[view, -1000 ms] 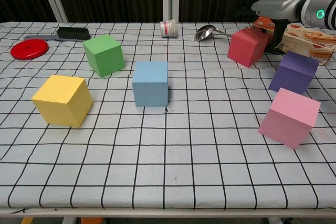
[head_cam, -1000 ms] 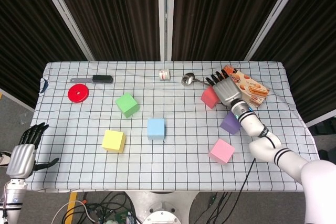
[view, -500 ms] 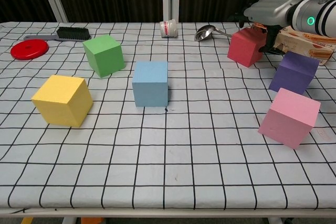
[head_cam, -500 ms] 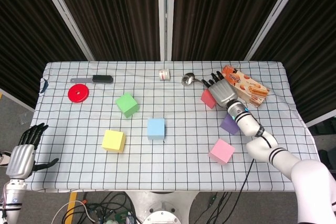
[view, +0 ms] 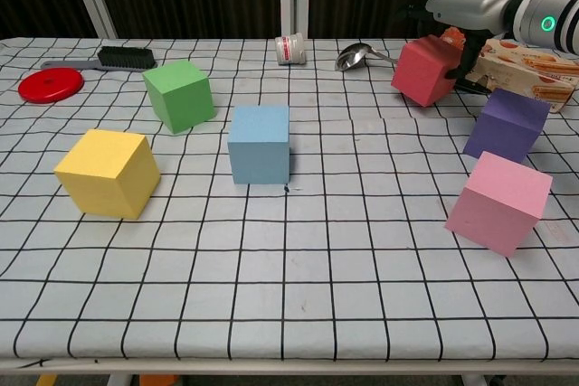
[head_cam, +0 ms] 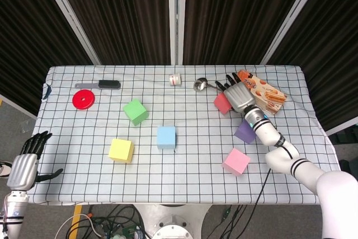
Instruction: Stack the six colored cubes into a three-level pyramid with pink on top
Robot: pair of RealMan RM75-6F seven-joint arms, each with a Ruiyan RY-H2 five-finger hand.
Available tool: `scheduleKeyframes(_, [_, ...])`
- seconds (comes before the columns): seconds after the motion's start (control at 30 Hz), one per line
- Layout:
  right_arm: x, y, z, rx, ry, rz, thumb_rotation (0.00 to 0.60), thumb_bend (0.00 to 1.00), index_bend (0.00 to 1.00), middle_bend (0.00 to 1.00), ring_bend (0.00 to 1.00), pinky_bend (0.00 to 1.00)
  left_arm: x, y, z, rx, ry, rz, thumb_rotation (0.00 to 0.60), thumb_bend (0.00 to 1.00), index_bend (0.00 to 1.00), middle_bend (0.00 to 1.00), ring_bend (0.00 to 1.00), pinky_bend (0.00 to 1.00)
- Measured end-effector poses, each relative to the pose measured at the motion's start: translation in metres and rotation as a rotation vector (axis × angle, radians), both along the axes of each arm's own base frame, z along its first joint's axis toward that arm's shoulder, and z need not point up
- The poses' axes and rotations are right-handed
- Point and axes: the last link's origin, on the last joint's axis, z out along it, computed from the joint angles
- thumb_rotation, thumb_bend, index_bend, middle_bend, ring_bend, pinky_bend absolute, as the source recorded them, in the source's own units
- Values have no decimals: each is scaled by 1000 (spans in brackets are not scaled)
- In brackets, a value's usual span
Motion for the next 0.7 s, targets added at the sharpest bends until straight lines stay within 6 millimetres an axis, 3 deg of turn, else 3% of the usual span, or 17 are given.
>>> scheduleKeyframes(0.37, [43, 19, 24, 43, -218, -38, 600, 172, 0, 441, 16, 0, 2, 2, -1, -3, -7, -5, 600, 7, 86, 36, 0, 78])
scheduleKeyframes(0.7, [86, 57, 30, 137, -201, -94, 600, 148, 0, 493, 31, 0, 5, 3, -1, 2, -22, -28, 600, 7, 86, 36, 0, 78])
